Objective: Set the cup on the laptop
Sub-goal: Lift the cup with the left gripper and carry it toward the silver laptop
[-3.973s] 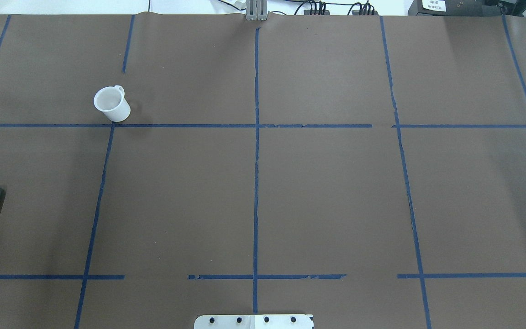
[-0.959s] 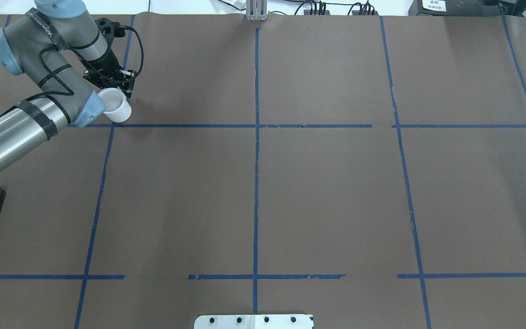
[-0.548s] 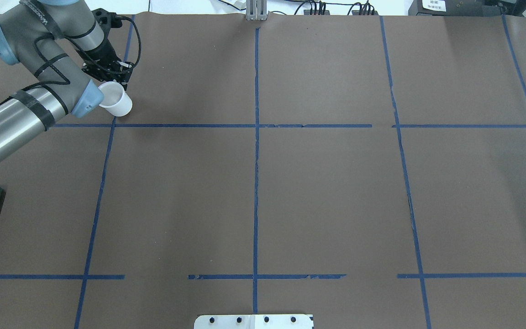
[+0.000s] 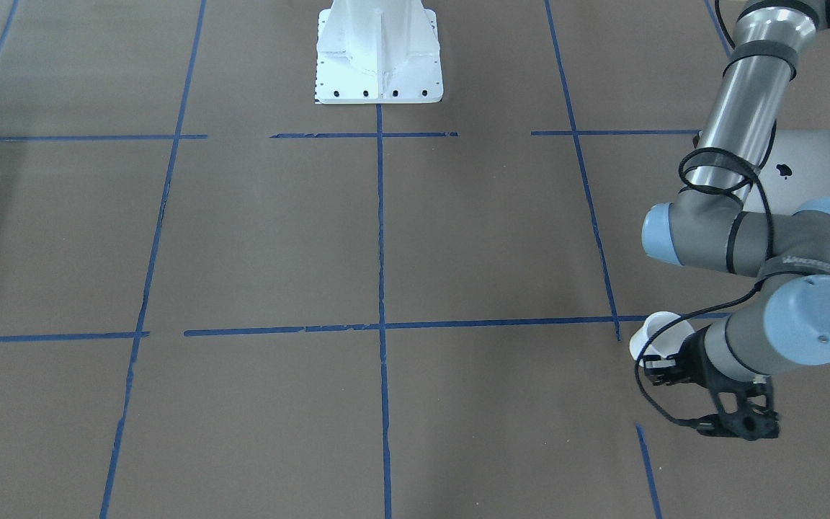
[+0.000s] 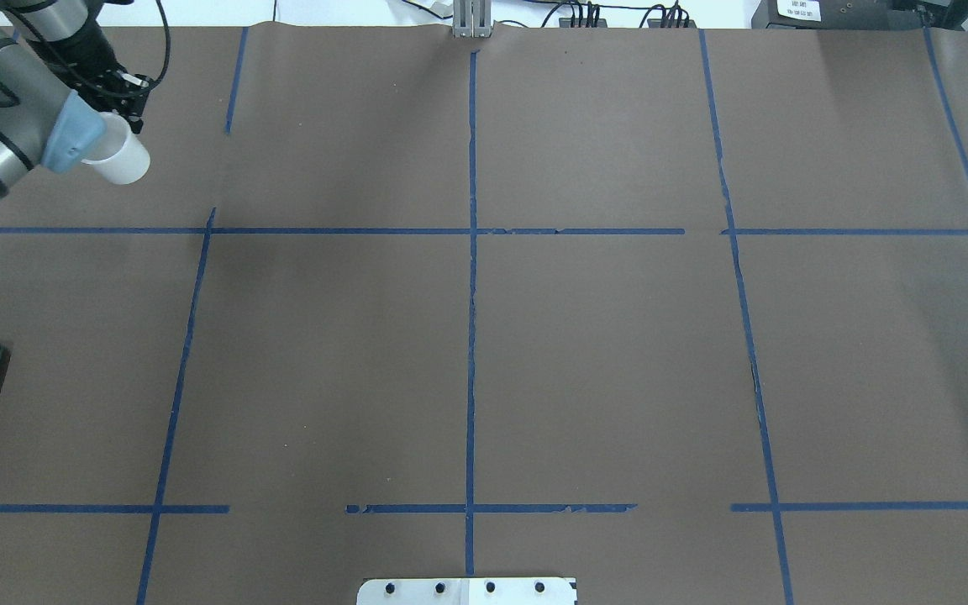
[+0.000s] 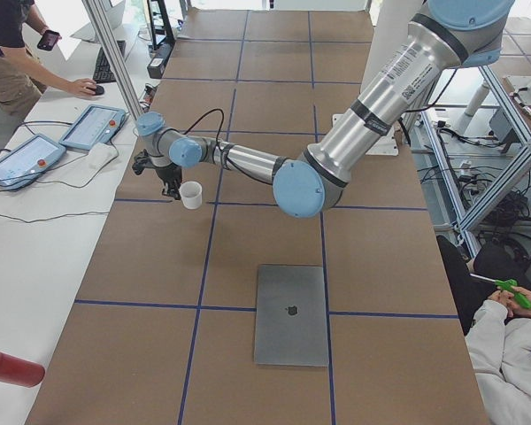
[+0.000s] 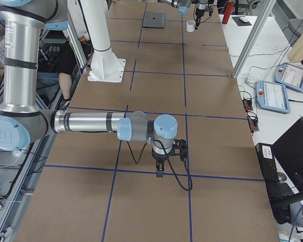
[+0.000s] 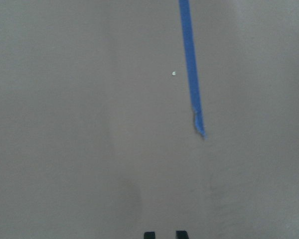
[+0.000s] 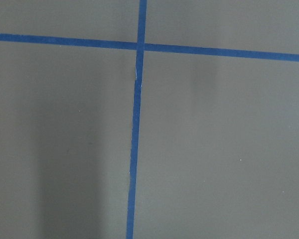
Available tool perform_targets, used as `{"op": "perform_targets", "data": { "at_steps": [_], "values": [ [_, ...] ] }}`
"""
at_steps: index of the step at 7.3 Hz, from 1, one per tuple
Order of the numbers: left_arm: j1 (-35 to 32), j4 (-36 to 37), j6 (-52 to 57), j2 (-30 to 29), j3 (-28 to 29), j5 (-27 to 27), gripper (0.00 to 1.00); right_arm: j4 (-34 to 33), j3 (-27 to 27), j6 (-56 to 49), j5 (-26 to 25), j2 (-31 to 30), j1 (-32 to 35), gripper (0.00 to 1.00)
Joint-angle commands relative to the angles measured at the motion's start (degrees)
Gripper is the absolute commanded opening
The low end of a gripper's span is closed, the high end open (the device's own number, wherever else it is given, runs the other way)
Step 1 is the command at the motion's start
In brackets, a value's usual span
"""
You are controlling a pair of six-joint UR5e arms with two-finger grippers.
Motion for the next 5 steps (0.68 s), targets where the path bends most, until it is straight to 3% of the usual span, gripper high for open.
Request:
{"op": "perform_targets", "data": {
  "at_steps": [1,3,4,5],
  "values": [
    [-3.71,8.77,8.25,11.81,-14.65,0.16,0.0,-0.05,0.0,0.06,-0.09,0.0,0.0,1.0],
    [-4.42,8.1,9.86,28.49,-25.9,-0.19,0.0,-0.05,0.0,0.06,0.0,0.0,0.0,1.0],
    [-4.42,4.78,9.78,34.48,-27.87,-0.37,0.0,-0.05,0.0,0.06,0.0,0.0,0.0,1.0],
    [-4.42,-3.86,9.26,41.33,-28.32,-2.63,0.0,-0.05,0.0,0.06,0.0,0.0,0.0,1.0]
  ]
}}
